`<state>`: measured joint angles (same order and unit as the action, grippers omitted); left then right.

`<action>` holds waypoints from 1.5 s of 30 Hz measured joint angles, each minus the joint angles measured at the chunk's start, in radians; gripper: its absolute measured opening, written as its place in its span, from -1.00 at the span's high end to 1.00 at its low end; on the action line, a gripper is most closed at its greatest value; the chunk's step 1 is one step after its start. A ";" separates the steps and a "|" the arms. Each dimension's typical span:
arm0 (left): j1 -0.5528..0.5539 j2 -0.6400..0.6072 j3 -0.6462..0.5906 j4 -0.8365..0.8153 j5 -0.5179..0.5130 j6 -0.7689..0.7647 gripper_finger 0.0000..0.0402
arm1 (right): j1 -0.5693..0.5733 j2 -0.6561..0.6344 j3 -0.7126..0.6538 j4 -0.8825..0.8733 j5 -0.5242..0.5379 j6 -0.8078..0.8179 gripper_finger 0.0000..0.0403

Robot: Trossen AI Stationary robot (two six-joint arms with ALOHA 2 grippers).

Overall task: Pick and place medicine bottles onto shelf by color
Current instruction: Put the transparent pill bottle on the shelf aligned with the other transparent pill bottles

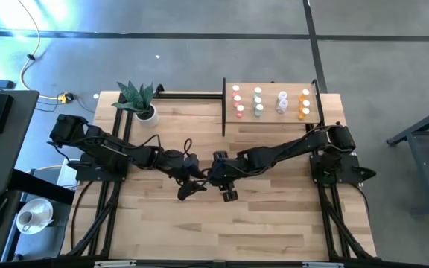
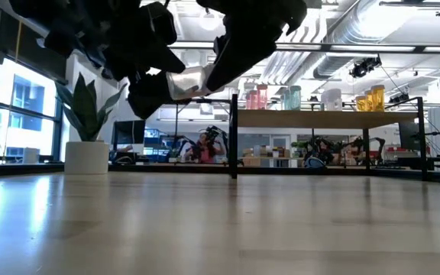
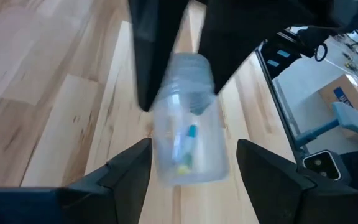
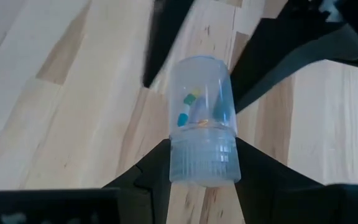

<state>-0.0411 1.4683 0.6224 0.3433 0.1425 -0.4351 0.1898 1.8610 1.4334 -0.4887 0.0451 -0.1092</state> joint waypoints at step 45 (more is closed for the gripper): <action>-0.001 0.006 0.026 0.319 -0.128 0.379 0.36 | 0.034 -0.368 0.000 -0.076 0.012 0.182 -0.07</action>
<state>-0.0422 1.4746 0.6483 0.6628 0.0140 -0.0558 0.2238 1.4931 1.4334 -0.5650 0.0571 0.0724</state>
